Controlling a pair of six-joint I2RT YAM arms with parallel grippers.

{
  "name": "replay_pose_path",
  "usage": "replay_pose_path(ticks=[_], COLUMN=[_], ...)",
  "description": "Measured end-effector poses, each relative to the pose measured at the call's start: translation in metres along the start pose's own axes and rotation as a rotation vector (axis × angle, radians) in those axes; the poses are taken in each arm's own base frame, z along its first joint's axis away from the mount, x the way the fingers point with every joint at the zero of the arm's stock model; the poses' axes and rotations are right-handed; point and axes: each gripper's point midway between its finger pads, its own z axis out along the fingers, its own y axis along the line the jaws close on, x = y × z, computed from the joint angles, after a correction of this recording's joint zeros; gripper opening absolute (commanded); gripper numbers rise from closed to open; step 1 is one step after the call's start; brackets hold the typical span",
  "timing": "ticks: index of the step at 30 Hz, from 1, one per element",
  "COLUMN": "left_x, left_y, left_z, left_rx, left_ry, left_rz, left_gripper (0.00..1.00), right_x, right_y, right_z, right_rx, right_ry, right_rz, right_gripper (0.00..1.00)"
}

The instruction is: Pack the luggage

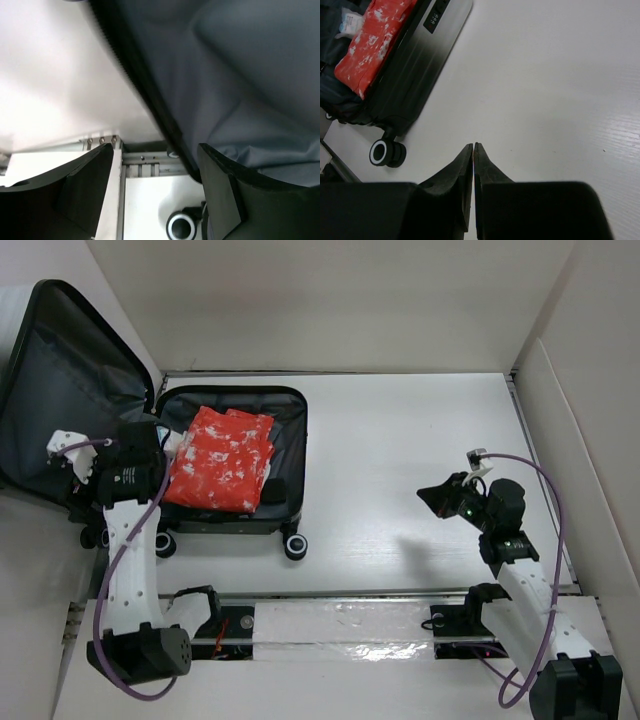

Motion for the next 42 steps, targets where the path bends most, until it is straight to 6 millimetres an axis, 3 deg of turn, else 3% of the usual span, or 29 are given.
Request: replay_pose_path(ticks=[3,9,16,22,24,29,32,34,41,42], left_x=[-0.001,-0.014,-0.004,-0.011,-0.013,-0.015,-0.016,-0.014,0.002,0.013], left_y=[-0.011,-0.010,-0.022,-0.032,-0.028,-0.027,-0.034,-0.045,-0.083,-0.090], left_z=[0.007,0.024,0.039,0.044,0.048,0.053,0.041,0.022,-0.069,-0.088], left_rx=[-0.024,-0.092,-0.091,-0.102,-0.118,-0.090,-0.041,0.014,0.252,0.317], left_ry=[-0.024,-0.059,-0.045,-0.049,-0.047,-0.025,-0.051,-0.102,-0.273,-0.301], left_rz=[0.034,0.006,0.036,0.084,0.087,0.033,0.058,0.109,0.314,0.374], left_gripper=[0.61,0.57,0.51,0.18,0.00,0.00,0.00,0.00,0.00,0.00], right_x=[0.001,0.002,0.005,0.007,0.009,0.008,0.008,0.009,0.015,0.017], right_y=[0.000,0.001,-0.001,-0.004,-0.005,-0.007,-0.007,-0.008,-0.014,-0.014], right_z=[0.000,0.001,0.002,0.004,0.005,0.005,0.005,0.005,0.009,0.010], right_rx=[-0.004,-0.010,-0.005,0.000,0.003,0.013,0.013,0.014,0.034,0.036], right_ry=[0.006,0.010,0.021,0.031,0.037,0.034,0.035,0.037,0.062,0.069], right_rz=[0.001,0.001,0.006,0.012,0.014,0.011,0.011,0.012,0.029,0.032], right_gripper=[0.10,0.10,0.09,0.08,0.08,0.08,0.08,0.08,0.08,0.08])
